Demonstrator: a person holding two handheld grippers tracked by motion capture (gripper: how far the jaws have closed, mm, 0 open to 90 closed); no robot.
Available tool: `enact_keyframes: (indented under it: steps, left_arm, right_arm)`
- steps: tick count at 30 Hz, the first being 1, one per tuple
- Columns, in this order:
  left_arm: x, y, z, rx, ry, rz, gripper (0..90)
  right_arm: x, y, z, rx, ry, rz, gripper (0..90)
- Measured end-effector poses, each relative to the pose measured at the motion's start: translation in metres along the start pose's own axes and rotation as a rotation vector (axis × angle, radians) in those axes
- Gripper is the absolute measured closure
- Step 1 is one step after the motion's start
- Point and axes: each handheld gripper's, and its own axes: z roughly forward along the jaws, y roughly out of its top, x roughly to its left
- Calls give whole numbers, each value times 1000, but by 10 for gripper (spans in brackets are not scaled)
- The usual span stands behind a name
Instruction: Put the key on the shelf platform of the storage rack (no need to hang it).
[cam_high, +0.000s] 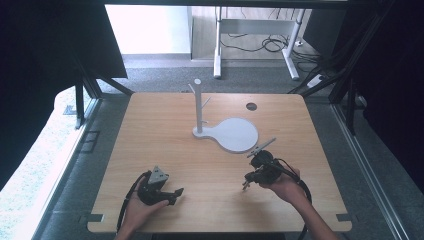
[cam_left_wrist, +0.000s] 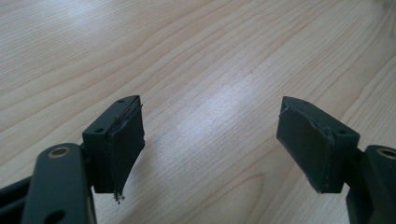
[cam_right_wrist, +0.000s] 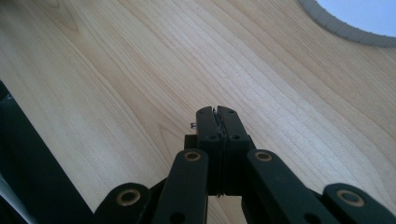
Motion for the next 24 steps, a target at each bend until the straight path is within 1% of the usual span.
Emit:
enact_keyframes:
  steps: [4, 13, 24]
  left_arm:
    - [0, 0, 0, -2, 0, -1, 234]
    - [0, 0, 1, 3, -2, 2, 234]
    - [0, -1, 2, 5, -1, -1, 234]
  right_arm:
    - [-3, 1, -3, -2, -6, 5, 897]
    - [-6, 7, -10, -15, -21, -9, 897]
    - [-13, 18, -16, -18, -39, -11, 897]
